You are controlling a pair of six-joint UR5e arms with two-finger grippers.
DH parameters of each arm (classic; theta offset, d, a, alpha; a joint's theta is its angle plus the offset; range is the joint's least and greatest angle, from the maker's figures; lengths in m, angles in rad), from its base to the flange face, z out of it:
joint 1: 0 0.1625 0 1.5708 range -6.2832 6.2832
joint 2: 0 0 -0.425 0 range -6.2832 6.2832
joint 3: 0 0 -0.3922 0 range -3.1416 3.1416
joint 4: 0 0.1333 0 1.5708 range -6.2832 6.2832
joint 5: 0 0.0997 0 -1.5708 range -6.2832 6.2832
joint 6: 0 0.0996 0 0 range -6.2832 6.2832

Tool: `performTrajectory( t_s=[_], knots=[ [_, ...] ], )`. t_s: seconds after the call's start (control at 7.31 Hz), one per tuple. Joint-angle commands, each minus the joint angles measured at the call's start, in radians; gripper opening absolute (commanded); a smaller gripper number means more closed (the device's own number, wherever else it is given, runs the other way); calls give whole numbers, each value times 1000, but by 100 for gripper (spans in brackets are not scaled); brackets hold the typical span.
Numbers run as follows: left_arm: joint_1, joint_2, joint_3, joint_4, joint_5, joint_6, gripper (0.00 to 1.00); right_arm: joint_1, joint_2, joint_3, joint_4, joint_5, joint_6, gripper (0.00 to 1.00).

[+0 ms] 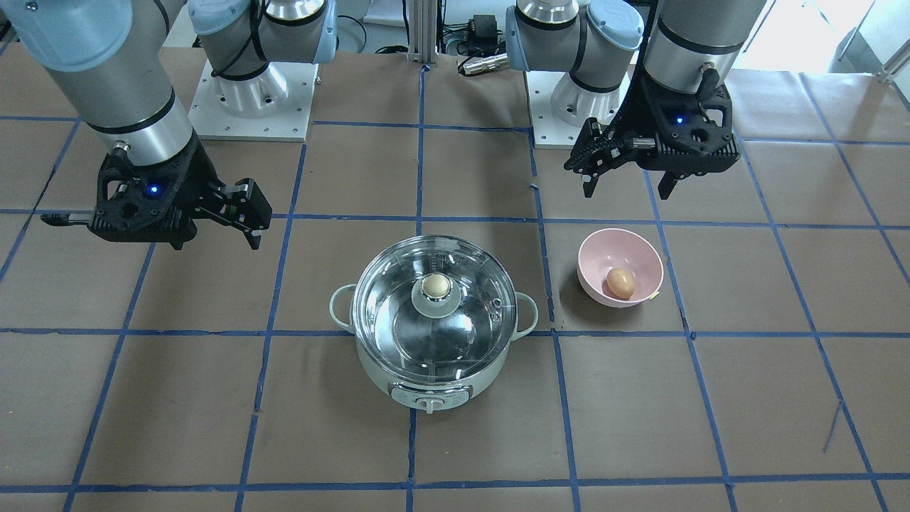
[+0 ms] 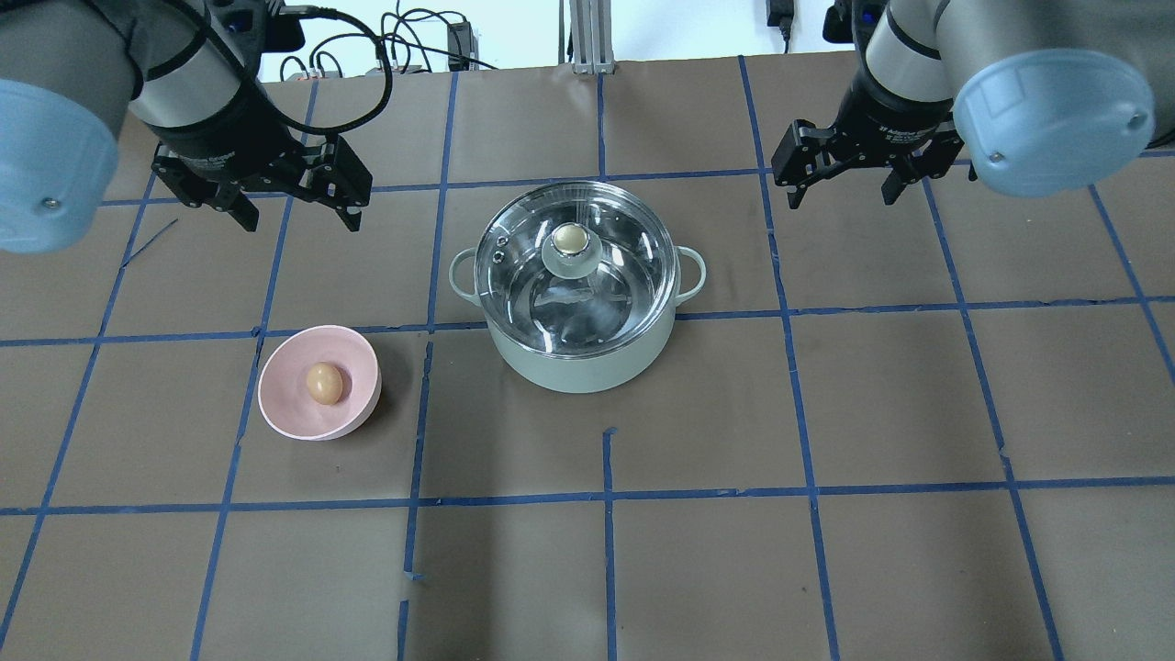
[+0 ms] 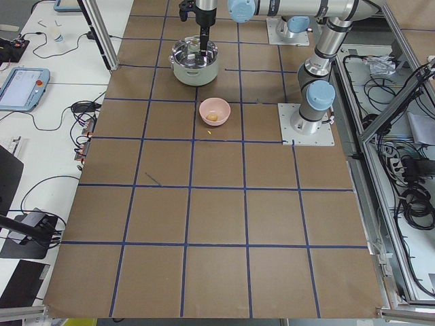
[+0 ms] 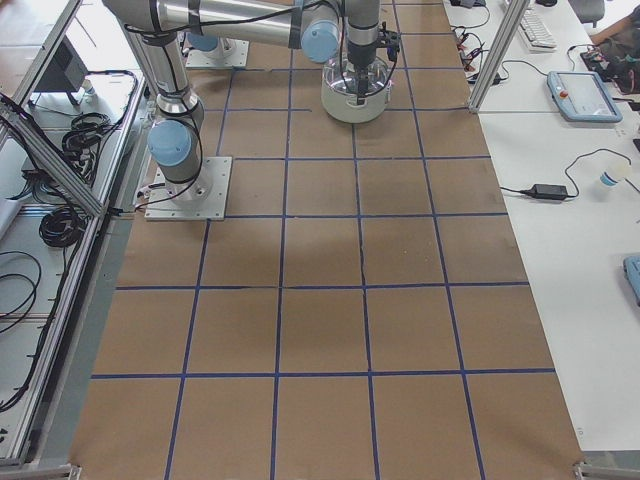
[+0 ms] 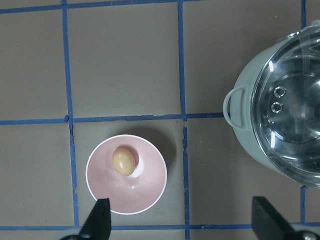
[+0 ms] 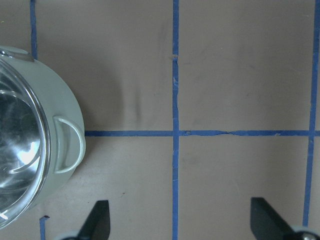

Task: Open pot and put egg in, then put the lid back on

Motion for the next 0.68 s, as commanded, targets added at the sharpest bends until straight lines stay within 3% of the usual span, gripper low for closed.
performTrajectory(
  t_s=[0.0, 0.27, 0.55],
  knots=[
    [23, 0, -21, -16, 5, 4, 100, 37, 19, -8, -78, 0, 60, 100],
    [69, -46, -88, -15, -9, 36, 100, 211, 95, -38, -132, -17, 264, 100],
    [155, -65, -169, 34, -1, 142, 100, 305, 189, -130, -160, -20, 422, 100]
  ],
)
